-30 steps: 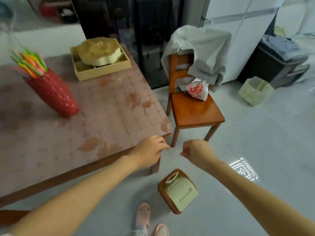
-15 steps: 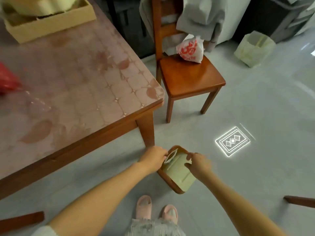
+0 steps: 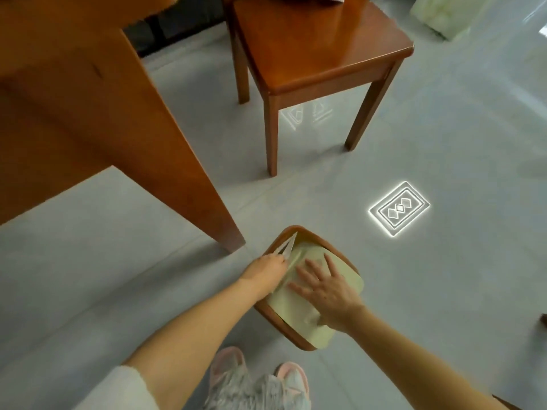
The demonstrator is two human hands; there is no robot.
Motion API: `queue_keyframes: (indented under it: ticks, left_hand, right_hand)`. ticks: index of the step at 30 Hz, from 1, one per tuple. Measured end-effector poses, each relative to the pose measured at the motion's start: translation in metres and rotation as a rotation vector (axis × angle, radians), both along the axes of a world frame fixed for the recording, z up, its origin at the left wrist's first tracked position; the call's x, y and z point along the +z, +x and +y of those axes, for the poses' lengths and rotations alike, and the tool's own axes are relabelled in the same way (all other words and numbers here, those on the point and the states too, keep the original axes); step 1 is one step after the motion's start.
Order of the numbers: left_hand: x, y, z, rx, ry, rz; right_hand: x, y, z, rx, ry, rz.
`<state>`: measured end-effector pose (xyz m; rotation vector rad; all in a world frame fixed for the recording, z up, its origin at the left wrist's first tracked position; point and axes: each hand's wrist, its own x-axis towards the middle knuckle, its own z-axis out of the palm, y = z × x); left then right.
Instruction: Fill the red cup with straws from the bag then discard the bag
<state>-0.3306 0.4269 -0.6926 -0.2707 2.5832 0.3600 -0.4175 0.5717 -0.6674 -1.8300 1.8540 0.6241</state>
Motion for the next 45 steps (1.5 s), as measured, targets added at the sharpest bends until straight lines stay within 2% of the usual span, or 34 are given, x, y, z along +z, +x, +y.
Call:
queue_keyframes:
  ticks: [3,4,6,10,11,13,14,15,18,19,22,24,29,31,36,40,42,45]
  left_hand:
    - [-0.021,-0.006,-0.007,-0.181,-0.126,-0.028]
    - [-0.023,-0.009,-0.01,-0.222,-0.145,-0.094]
    - [-0.028,-0.018,-0.01,-0.137,-0.153,-0.197]
    - [-0.02,-0.031,-0.024,0.003,-0.1,0.125]
    - [-0.018,-0.032,-0.029,0.063,-0.042,0.153]
    - [-0.017,-0.026,-0.036,0.05,-0.068,0.232]
    - [-0.019,-0.022,-0.04,0.11,-0.083,0.19]
    - [-0.022,-0.019,-0.041,0.257,-0.047,0.16]
    - [-0.035,-0.013,-0.041,0.588,0.147,0.213]
    - [-0.036,-0.013,-0.039,0.59,0.17,0.22]
    - [-0.045,-0.01,-0.032,0.404,0.158,0.337]
    - [-0.047,-0.005,-0.031,0.368,0.159,0.342]
    - [-0.054,-0.01,-0.057,0.341,0.131,0.231]
    - [-0.048,-0.014,-0.066,0.435,0.253,0.152]
    - [-0.044,-0.013,-0.053,1.009,0.677,0.189]
    - [-0.044,-0.01,-0.044,1.161,0.862,0.104]
    - [-0.045,-0.009,-0.05,1.153,0.784,0.141]
    - [-0.034,-0.004,-0.056,1.079,0.557,0.183]
  right_hand:
    - [-0.013,-0.012,0.012,0.049,-0.026,0.003]
    - [-0.015,-0.015,0.015,0.04,-0.024,0.002]
    - [-0.025,-0.017,0.023,0.024,-0.118,-0.029]
    - [-0.03,-0.017,0.029,0.035,-0.237,-0.032]
    - [-0.031,-0.017,0.03,0.023,-0.235,-0.035]
    - [-0.035,-0.017,0.033,-0.001,-0.242,-0.046]
    - [-0.038,-0.016,0.034,-0.003,-0.259,-0.045]
    - [-0.04,-0.016,0.035,0.002,-0.27,-0.043]
    - [-0.046,-0.018,0.038,0.009,-0.306,-0.038]
    - [-0.048,-0.018,0.038,0.004,-0.31,-0.038]
    - [-0.053,-0.017,0.042,-0.002,-0.345,-0.035]
    - [-0.057,-0.015,0.045,0.002,-0.388,-0.037]
    - [-0.063,-0.015,0.044,-0.003,-0.459,-0.057]
    - [-0.064,-0.015,0.045,-0.003,-0.468,-0.058]
    - [-0.059,-0.013,0.045,0.011,-0.47,-0.043]
    - [-0.052,-0.013,0.044,0.022,-0.469,-0.022]
    - [-0.047,-0.012,0.039,0.01,-0.455,-0.011]
    - [-0.035,-0.01,0.036,-0.023,-0.443,-0.016]
